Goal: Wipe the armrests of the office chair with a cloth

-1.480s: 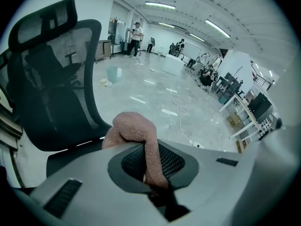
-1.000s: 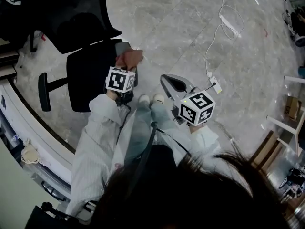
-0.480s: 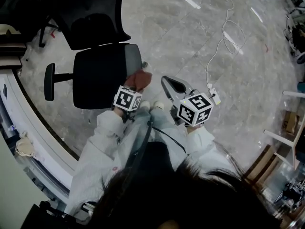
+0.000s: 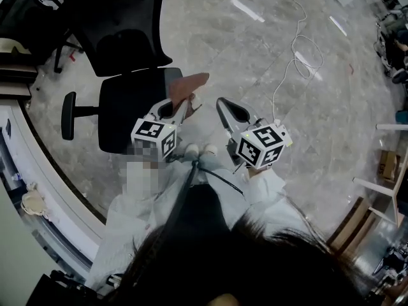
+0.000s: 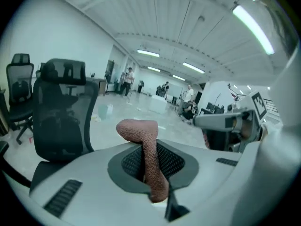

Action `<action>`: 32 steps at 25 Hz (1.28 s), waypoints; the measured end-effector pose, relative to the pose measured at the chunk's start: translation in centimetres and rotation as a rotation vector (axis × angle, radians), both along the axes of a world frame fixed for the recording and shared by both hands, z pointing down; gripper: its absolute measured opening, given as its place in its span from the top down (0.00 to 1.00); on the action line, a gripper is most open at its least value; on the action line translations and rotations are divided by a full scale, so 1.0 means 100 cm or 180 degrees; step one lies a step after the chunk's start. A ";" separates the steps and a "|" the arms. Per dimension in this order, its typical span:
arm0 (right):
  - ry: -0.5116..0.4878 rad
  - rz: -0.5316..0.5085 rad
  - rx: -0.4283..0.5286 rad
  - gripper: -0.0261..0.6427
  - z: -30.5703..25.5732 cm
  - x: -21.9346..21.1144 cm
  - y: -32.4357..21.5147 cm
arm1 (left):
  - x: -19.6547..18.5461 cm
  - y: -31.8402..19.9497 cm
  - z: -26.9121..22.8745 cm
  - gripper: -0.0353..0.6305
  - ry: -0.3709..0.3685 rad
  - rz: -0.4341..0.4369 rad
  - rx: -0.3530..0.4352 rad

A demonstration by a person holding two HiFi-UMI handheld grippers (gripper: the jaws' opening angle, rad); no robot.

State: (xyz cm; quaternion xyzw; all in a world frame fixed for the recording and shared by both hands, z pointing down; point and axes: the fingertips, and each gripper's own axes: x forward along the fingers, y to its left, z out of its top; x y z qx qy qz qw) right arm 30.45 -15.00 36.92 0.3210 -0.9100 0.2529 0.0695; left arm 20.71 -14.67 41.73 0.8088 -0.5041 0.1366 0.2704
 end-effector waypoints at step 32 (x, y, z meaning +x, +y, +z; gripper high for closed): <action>-0.0048 -0.0022 0.0790 0.96 -0.097 0.031 -0.008 | 0.057 -0.017 -0.137 0.89 0.0366 -0.0063 0.0986</action>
